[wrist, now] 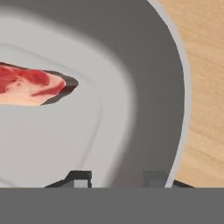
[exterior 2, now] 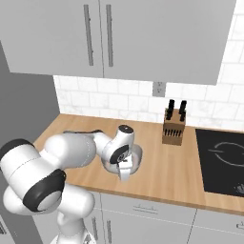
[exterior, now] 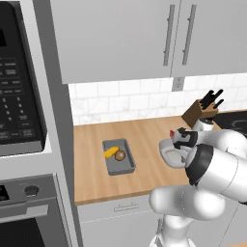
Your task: Take the meat container that has the steak and place it on the second highest rack of the freezer. Then take the vegetable container that has the mushroom and corn and place it on the highest rack of the freezer.
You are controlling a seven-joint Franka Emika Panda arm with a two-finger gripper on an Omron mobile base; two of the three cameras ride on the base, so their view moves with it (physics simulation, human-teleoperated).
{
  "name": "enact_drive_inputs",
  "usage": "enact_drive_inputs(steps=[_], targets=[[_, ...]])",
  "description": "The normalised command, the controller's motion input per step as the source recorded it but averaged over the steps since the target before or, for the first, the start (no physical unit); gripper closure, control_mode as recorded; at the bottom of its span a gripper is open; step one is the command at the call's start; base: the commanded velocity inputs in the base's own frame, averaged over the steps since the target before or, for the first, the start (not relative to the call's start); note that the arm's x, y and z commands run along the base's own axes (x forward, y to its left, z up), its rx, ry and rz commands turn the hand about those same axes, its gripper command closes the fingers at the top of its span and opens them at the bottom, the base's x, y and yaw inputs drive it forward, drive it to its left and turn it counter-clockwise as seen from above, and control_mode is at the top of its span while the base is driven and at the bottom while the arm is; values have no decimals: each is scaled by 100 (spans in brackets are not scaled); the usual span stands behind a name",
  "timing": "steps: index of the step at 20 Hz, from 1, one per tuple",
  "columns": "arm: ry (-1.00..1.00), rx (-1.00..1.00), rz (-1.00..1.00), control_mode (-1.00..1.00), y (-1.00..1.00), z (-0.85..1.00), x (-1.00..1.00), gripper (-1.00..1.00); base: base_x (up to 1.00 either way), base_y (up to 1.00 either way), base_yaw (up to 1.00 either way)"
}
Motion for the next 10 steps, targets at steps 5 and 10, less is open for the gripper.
enact_drive_inputs(steps=[5, 10], targets=[[0, 0, 0, -100, 0, 0, 0, 100, 0, 0, 0], [0, 0, -3, -100, 7, 1, -3, 100, 0, 0, 0]])
